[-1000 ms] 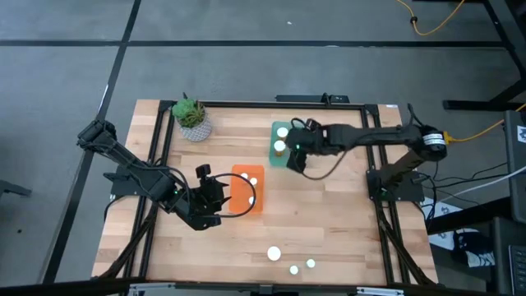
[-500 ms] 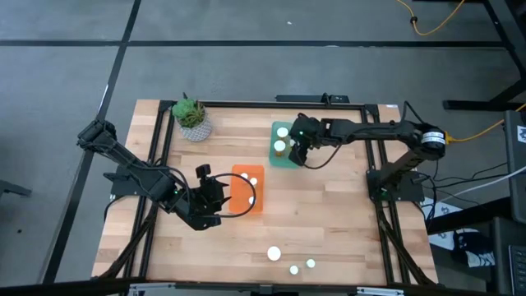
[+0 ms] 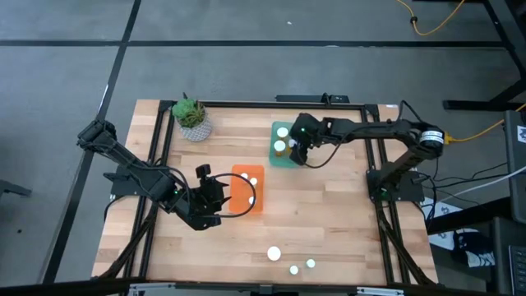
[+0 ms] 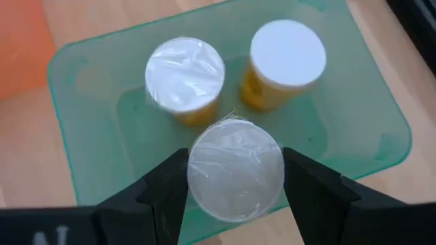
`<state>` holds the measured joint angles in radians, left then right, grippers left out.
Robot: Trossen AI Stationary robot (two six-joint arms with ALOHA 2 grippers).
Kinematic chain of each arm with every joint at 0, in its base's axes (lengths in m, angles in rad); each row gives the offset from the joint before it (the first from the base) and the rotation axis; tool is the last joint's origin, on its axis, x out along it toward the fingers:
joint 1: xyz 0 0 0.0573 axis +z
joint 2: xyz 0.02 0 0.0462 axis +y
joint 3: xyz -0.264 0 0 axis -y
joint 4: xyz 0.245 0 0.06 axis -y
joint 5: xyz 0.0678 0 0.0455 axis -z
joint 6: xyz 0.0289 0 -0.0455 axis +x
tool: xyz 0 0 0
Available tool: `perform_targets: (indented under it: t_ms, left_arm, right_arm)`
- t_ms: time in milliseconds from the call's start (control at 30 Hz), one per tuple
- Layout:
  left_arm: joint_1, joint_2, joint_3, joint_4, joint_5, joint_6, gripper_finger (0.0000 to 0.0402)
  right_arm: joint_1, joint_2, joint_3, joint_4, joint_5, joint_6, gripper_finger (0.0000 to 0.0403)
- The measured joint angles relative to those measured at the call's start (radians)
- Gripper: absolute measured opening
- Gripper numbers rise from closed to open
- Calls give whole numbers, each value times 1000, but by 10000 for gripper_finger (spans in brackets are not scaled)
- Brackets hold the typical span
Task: Pick and place medicine bottles into bin by pill shape (circle, oval)
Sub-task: Put the large orange pill bottle into the blue bin
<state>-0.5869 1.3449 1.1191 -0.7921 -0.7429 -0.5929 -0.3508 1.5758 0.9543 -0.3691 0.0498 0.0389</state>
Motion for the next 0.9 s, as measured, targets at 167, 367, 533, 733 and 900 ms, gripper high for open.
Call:
perform_targets:
  t_ms: [167,367,533,733,900]
  left_arm:
    - [0,0,0,0,0,0,171]
    - [0,0,0,0,0,0,171]
    - [0,0,0,0,0,0,171]
    - [0,0,0,0,0,0,171]
    - [0,0,0,0,0,0,171]
  right_arm:
    - [-1,49,0,10,1,-66,214]
    - [-1,61,1,55,9,-70,214]
    - [-1,58,12,58,9,-67,214]
    - [-1,58,12,45,9,-44,230]
    - [-1,58,12,45,9,-44,260]
